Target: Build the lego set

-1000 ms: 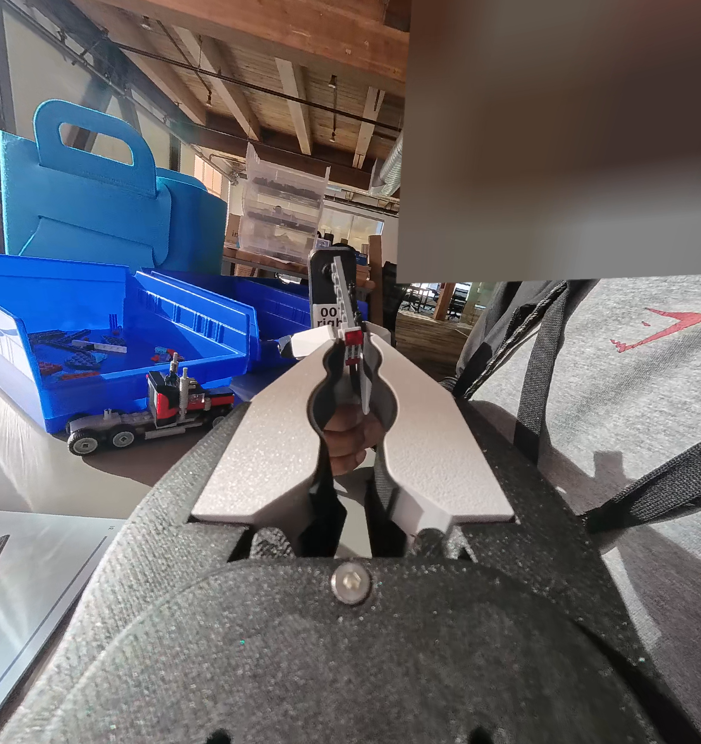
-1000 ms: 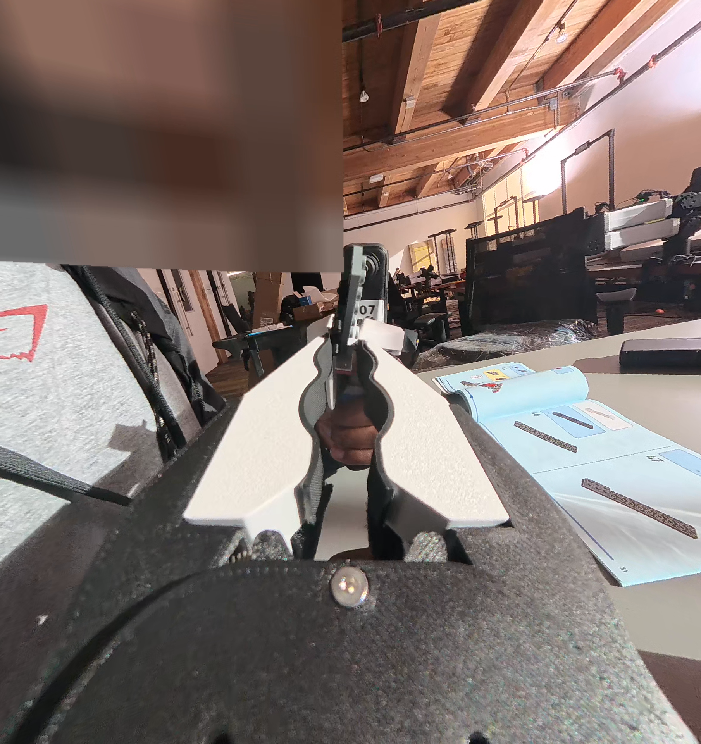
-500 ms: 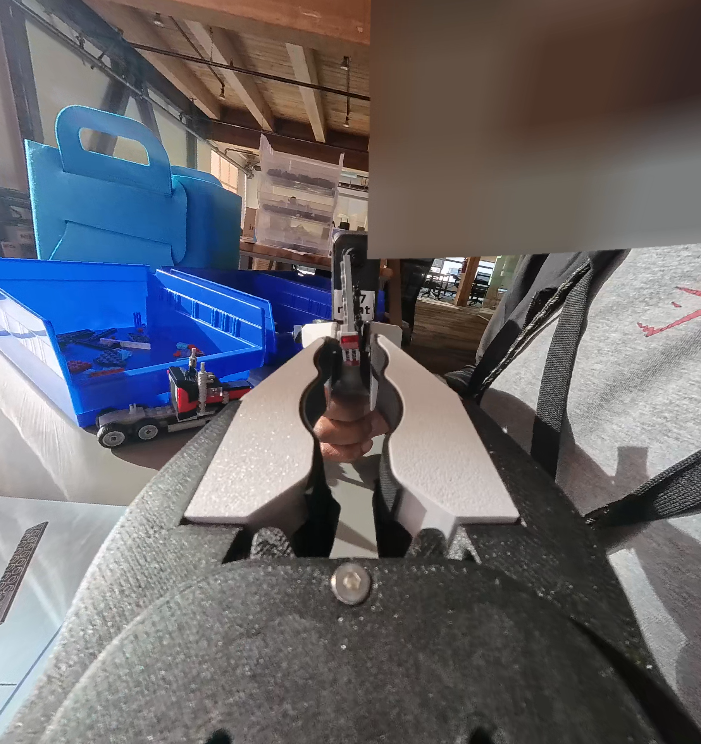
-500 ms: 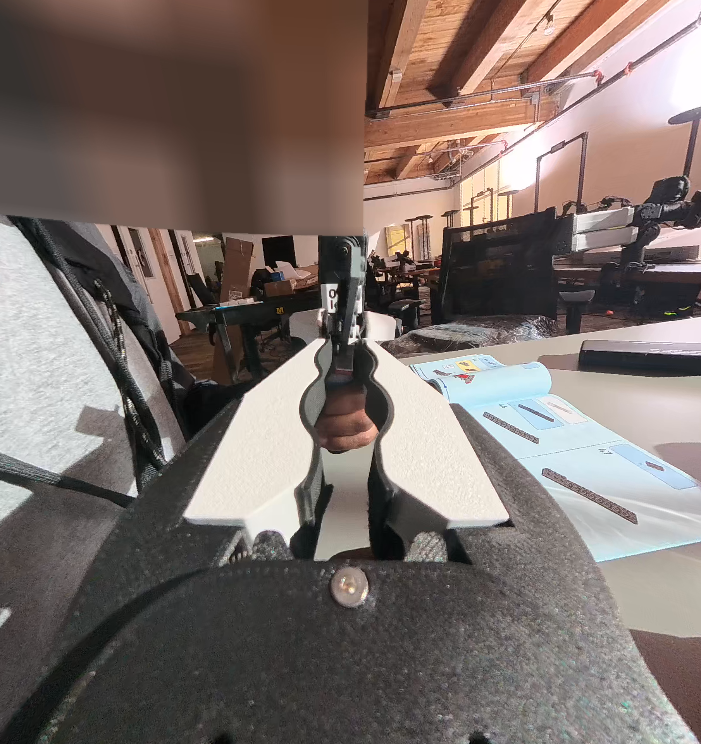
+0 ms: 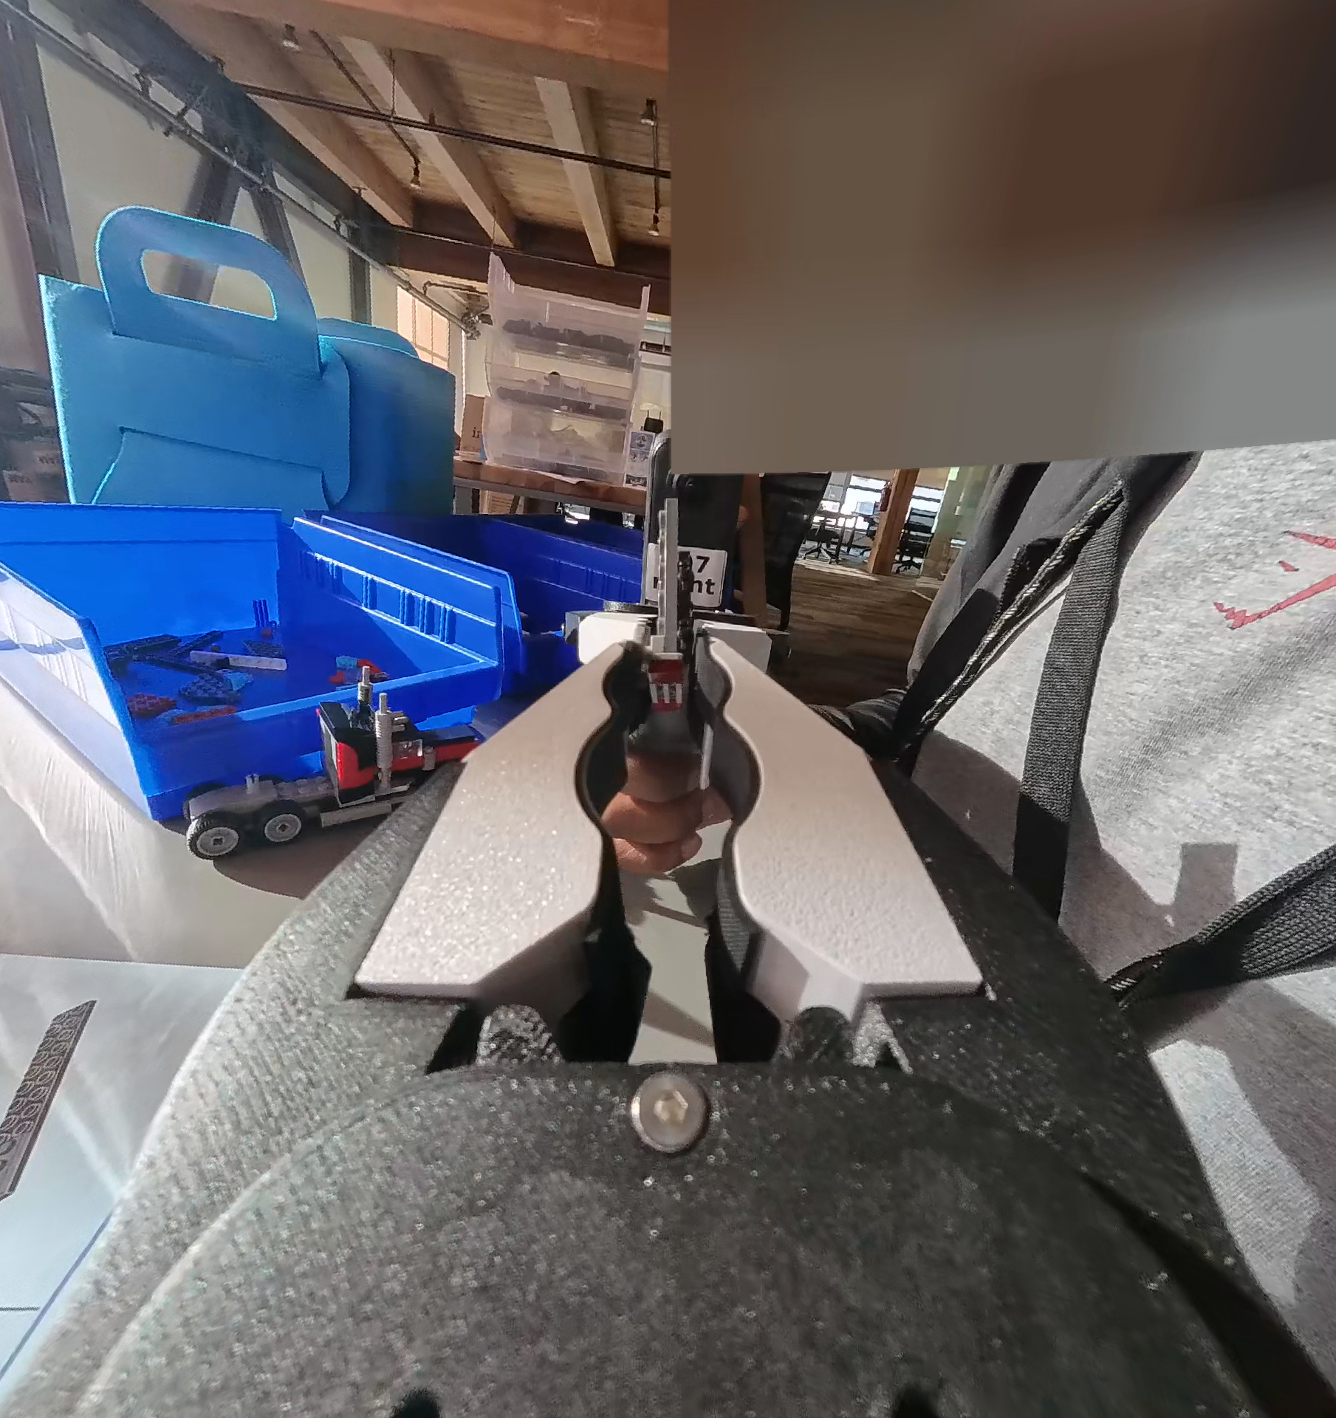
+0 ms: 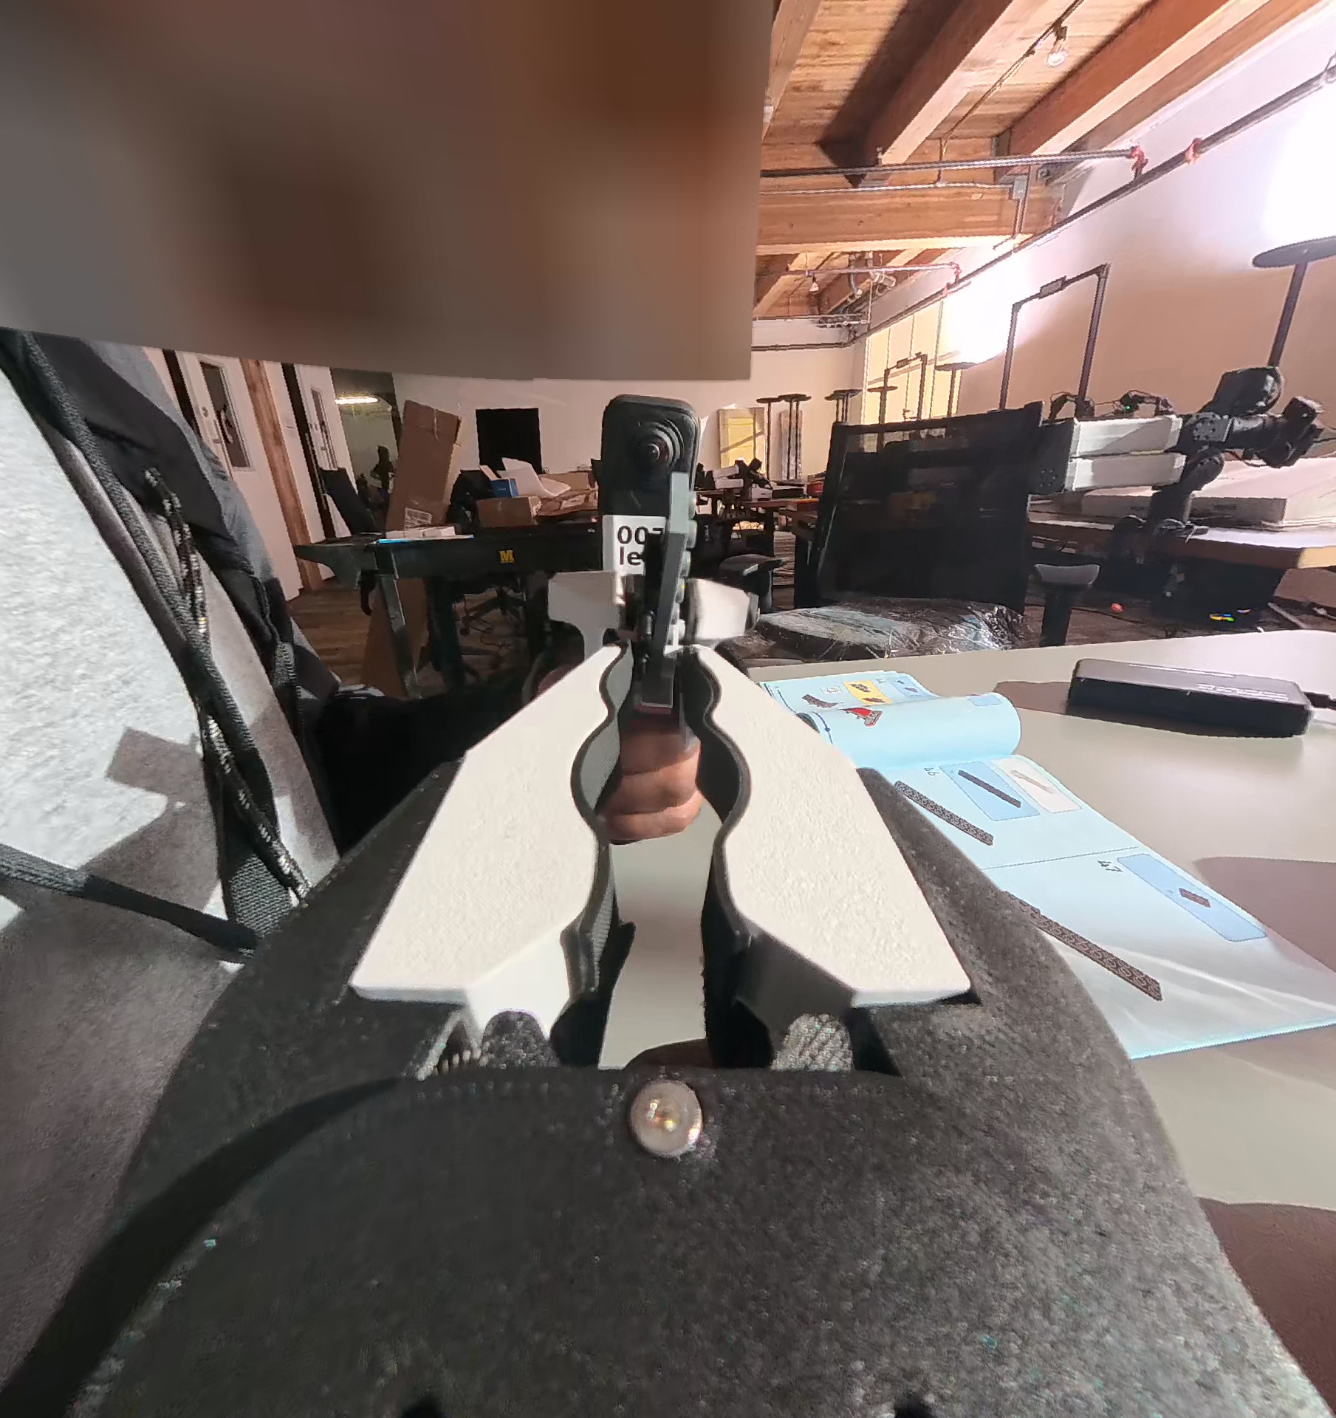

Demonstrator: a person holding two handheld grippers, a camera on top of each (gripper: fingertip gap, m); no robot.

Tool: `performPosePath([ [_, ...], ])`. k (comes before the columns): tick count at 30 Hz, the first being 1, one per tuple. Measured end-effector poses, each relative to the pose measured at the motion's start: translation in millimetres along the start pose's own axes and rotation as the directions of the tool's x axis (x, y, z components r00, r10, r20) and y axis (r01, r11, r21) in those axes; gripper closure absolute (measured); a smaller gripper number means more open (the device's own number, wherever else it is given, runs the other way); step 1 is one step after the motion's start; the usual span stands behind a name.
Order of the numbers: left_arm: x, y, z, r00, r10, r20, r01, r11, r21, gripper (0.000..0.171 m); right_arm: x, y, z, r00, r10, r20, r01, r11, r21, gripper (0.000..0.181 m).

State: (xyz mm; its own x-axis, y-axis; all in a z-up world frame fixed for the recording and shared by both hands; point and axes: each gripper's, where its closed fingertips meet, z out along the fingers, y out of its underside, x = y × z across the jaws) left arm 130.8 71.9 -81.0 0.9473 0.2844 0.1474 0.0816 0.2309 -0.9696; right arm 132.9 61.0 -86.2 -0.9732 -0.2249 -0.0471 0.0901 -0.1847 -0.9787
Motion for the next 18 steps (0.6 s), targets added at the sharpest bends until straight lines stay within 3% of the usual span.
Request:
performPosePath([
  [18,9.6,-0.2,-2.8,0.99,0.138,-0.029,-0.138,0.99,0.0,0.159,-10.9,-2.4,2.0,0.998,-0.025,0.051,0.025,1.0,0.016,0.166],
])
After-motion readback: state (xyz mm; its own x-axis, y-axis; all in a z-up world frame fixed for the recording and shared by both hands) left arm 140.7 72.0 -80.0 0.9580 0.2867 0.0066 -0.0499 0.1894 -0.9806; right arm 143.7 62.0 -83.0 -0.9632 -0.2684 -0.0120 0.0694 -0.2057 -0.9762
